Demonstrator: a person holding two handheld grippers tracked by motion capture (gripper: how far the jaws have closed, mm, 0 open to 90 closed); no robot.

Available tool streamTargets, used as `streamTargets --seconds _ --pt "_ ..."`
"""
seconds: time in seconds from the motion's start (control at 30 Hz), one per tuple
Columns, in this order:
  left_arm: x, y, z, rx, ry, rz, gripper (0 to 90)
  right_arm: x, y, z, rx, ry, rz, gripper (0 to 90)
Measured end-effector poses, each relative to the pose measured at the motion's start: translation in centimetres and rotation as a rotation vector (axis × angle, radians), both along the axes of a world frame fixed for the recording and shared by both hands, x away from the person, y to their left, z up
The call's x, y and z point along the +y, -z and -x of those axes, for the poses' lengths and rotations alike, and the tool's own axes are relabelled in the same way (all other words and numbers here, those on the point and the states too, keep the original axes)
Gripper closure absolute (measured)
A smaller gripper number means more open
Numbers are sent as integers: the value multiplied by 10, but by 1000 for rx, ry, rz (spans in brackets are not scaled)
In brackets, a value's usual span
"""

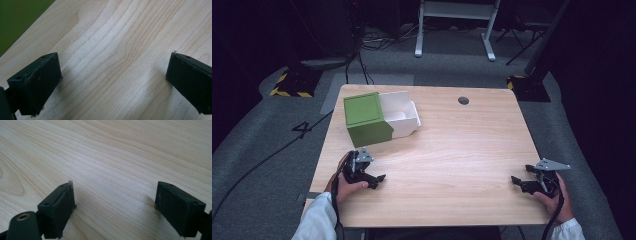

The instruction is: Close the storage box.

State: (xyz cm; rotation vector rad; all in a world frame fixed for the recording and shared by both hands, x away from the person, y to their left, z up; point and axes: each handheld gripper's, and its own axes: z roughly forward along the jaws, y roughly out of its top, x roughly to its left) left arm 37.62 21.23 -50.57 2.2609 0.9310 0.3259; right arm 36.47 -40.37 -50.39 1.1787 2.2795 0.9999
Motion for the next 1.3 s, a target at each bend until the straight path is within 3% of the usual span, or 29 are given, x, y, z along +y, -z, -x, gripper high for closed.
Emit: streamTargets --seconds 0.27,0.4,0.47,0.5,0.53,0.57,0.6,0.73,0.8,1.0,1.03,1.17,1.2,1.27,1.3 --pt "0 0 0 0 1 0 1 2 0 1 -14 -24 13 160" --pt "0 0 0 -1 1 1 1 3 -1 -4 17 -39 5 155" --pt "0 0 0 1 0 0 1 4 -3 -5 25 -49 24 167" --pt "0 0 1 3 -2 3 1 7 -7 -7 41 -55 57 208" --pt "0 0 1 2 -3 3 1 11 -11 -8 34 -56 78 247" --pt "0 0 1 2 -3 2 1 17 -16 -10 16 -65 77 225" --pt "0 0 1 1 -4 2 1 24 -22 -13 7 -81 46 219" --pt "2 0 3 1 -11 -1 1 35 -30 -22 -2 -103 35 217" --pt "4 0 6 2 -19 0 1 46 -40 -34 -19 -144 -8 219" --pt "4 0 9 -2 -35 2 3 69 -57 -52 -50 -163 -38 244" --pt "5 0 11 -3 -37 1 3 81 -64 -61 -61 -178 -44 243" --pt "7 0 15 -1 -45 1 3 98 -70 -73 -69 -198 -63 249" --pt "8 0 16 -5 -44 0 3 113 -74 -81 -78 -213 -82 253" --pt "8 0 17 -3 -51 0 3 118 -76 -84 -82 -222 -85 256" --pt "8 0 18 -4 -50 0 4 135 -81 -91 -91 -249 -98 279"
